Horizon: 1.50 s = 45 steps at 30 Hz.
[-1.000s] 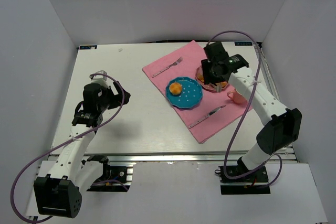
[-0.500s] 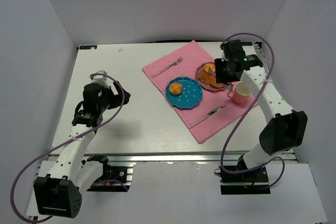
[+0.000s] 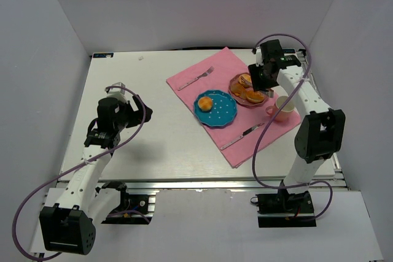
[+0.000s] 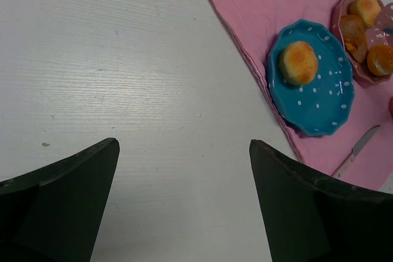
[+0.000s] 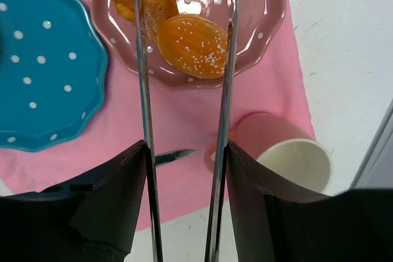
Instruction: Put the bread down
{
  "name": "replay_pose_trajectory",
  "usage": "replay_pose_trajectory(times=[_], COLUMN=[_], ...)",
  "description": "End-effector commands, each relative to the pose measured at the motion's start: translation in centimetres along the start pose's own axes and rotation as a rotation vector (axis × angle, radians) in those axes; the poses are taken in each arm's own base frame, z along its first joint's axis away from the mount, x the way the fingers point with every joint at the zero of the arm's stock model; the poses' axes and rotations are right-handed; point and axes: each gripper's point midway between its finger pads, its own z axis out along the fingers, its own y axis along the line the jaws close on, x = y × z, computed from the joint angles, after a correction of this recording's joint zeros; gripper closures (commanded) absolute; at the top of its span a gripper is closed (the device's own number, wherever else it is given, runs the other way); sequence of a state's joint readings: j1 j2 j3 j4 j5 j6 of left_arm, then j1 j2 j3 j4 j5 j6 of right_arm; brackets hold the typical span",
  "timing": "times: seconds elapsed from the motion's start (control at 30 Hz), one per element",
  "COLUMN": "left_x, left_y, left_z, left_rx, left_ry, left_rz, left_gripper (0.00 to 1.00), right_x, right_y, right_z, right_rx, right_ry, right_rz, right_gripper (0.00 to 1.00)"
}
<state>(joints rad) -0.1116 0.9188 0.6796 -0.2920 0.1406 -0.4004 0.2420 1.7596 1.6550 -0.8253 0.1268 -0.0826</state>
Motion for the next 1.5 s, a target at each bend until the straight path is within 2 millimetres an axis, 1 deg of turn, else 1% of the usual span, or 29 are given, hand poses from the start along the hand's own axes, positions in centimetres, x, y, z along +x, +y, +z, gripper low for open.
replay_pose_trajectory(times=[0.0, 0.03, 0.1, 0.13, 0.33, 0.83, 0.9, 0.93, 1.0, 1.03, 1.1, 1.23, 1.3, 1.33, 1.37, 1.43, 1.47], left_x=[0.1, 0.2, 0.2, 0.2, 0.3, 0.6, 0.6, 0.5, 0.6, 0.6, 0.6, 0.5, 0.6, 0.6, 0.6, 0.6, 0.5], left_y=[0.0, 0.0, 0.1, 0.1, 0.2, 0.4, 0.4, 0.4, 0.4, 0.4, 0.4, 0.4, 0.4, 0.4, 0.4, 0.4, 0.4], left_z=[0.0, 0.0, 0.0, 0.0, 0.1, 0.4, 0.4, 0.4, 0.4, 0.5, 0.5, 0.5, 0.5, 0.5, 0.5, 0.4, 0.4], left_rx=[0.000, -0.003, -0.007, -0.007, -0.012, -0.016, -0.017, -0.018, -0.017, -0.017, -0.018, -0.018, -0.017, -0.017, -0.017, -0.019, -0.017], left_ry=[0.001, 0.004, 0.005, 0.007, 0.013, 0.024, 0.026, 0.024, 0.026, 0.027, 0.028, 0.025, 0.026, 0.027, 0.027, 0.027, 0.022], left_rz=[0.010, 0.009, 0.008, 0.008, 0.009, 0.007, 0.007, 0.007, 0.007, 0.007, 0.006, 0.007, 0.007, 0.008, 0.008, 0.007, 0.007], left_gripper=[0.02, 0.02, 0.02, 0.02, 0.02, 0.02, 0.02, 0.02, 0.02, 0.02, 0.02, 0.02, 0.02, 0.02, 0.02, 0.02, 0.02], right_x=[-2.8, -2.8, -3.3, -3.4, -4.2, -3.4, -3.2, -3.2, -3.4, -3.5, -4.0, -5.3, -6.2, -6.7, -6.9, -7.1, -7.2], right_y=[-0.5, -0.5, -0.5, -0.5, -0.4, -0.9, -0.8, -0.8, -0.9, -0.7, -0.9, -1.3, -1.7, -1.9, -1.9, -1.7, -1.4], right_z=[0.2, 0.9, 1.3, 1.8, 2.9, 5.3, 5.5, 5.5, 5.2, 5.1, 4.2, 2.3, 0.7, -0.5, -1.1, -2.4, -3.6], right_rx=[-0.008, -0.012, -0.016, -0.017, -0.028, -0.001, -0.001, -0.002, -0.003, -0.009, -0.001, 0.017, 0.030, 0.041, 0.042, 0.027, 0.011], right_ry=[-0.081, -0.070, -0.078, -0.078, -0.090, -0.038, -0.027, -0.026, -0.030, -0.035, -0.058, -0.104, -0.141, -0.163, -0.174, -0.194, -0.214], right_rz=[-0.014, -0.009, -0.005, -0.001, 0.011, 0.006, 0.011, 0.010, 0.021, 0.022, 0.027, 0.030, 0.033, 0.035, 0.037, 0.044, 0.043], right_gripper=[0.42, 0.41, 0.42, 0.41, 0.41, 0.41, 0.42, 0.45, 0.48, 0.53, 0.56, 0.57, 0.57, 0.57, 0.57, 0.57, 0.57])
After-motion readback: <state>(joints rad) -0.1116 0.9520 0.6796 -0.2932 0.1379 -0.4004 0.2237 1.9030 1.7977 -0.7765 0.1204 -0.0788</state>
